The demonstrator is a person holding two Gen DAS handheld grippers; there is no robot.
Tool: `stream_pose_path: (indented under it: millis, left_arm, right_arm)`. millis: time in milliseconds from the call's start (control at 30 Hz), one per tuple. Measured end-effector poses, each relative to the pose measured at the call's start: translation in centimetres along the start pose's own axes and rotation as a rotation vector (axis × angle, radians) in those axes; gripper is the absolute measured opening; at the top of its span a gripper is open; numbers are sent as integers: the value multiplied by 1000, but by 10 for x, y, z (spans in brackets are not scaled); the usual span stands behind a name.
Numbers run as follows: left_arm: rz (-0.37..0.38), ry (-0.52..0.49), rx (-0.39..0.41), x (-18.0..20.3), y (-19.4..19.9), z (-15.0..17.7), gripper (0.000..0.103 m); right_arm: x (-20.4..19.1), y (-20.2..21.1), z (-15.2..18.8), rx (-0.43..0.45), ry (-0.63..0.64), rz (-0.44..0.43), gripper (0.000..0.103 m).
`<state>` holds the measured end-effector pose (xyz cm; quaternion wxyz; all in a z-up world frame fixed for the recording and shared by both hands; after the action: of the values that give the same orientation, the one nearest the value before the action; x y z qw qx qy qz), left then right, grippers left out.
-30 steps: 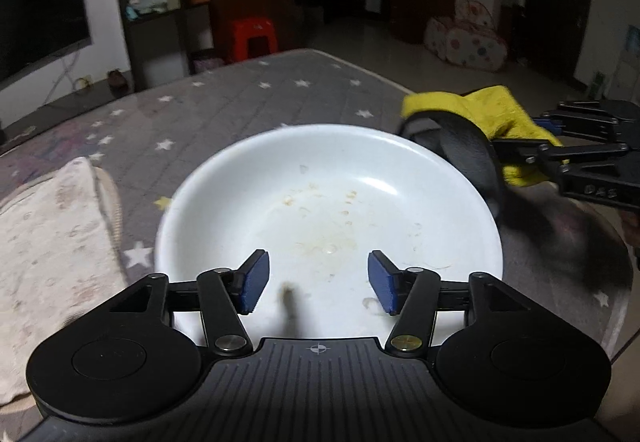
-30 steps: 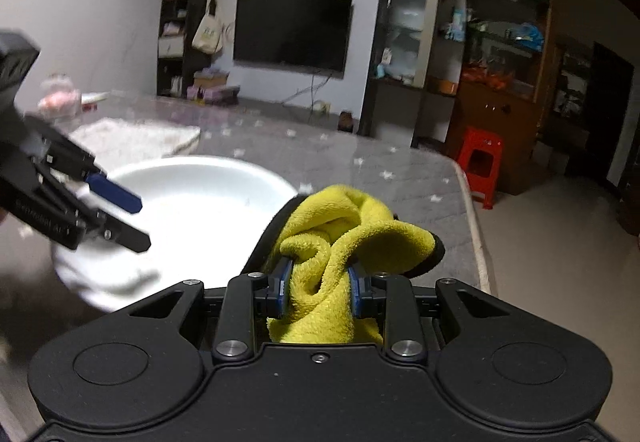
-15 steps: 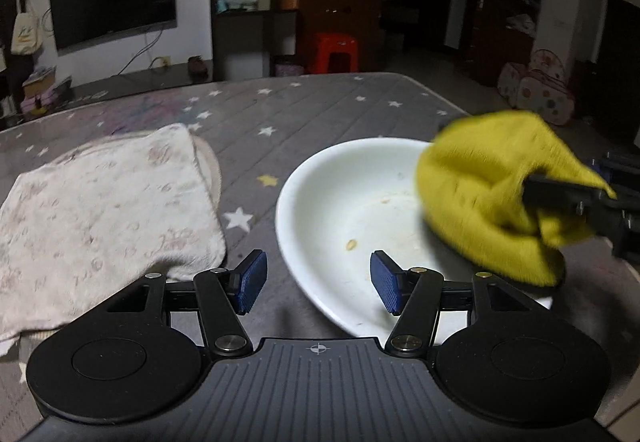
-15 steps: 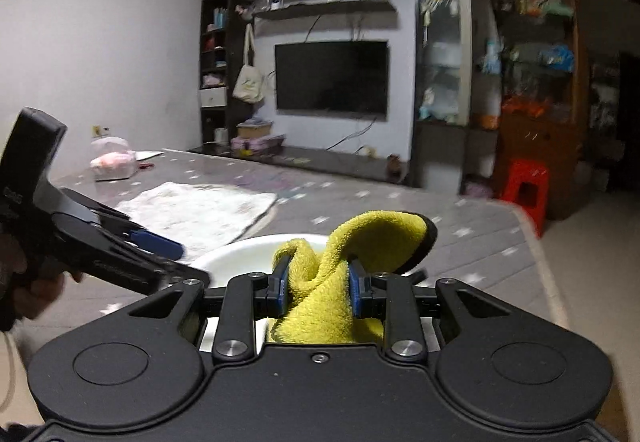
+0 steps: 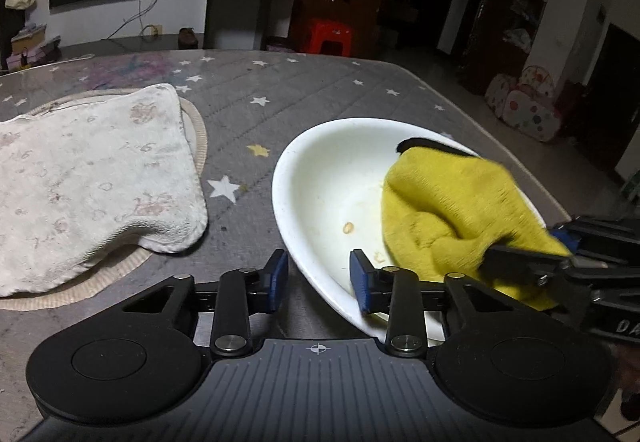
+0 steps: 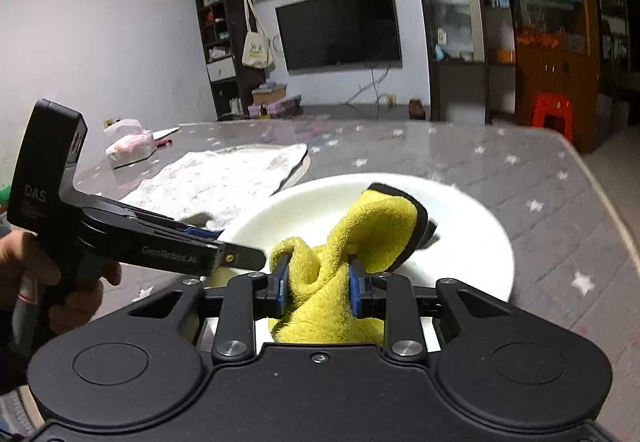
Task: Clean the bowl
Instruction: 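Move the yellow towel down into the bowl with the right gripper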
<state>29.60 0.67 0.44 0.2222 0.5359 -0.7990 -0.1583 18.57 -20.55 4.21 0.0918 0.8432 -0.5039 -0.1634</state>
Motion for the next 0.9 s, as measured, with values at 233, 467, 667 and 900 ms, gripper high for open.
stream_pose_path:
  millis: [233,467,667,900]
  left_arm:
    - [13,20,20,-3,-3,4,29]
    - [11,27,36,-1,-9,10,30]
    - [-6,-9,68,4,-10,15,33]
    - [12,1,84,1,-10,18,36]
  right_arm:
    - [-7,-17,-2,-84,2,24,29]
    - [-15,-28,6,-130,2,54,28]
    - [-24,-33,9,-137,65,102,28]
    - [-19,-37,10,-135,125,188,28]
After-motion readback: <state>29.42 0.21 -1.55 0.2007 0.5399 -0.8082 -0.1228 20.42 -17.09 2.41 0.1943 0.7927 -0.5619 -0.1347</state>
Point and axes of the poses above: each gripper's, at about its wrist camera, not at the fingertips, and y roughly against the way its jaws point, x to its right, z to its underside, the point moved 1 cm from there along -y, roughly the way its jaws point, and after that the axes turned 10 degrees about x, right-handed, at the moved point
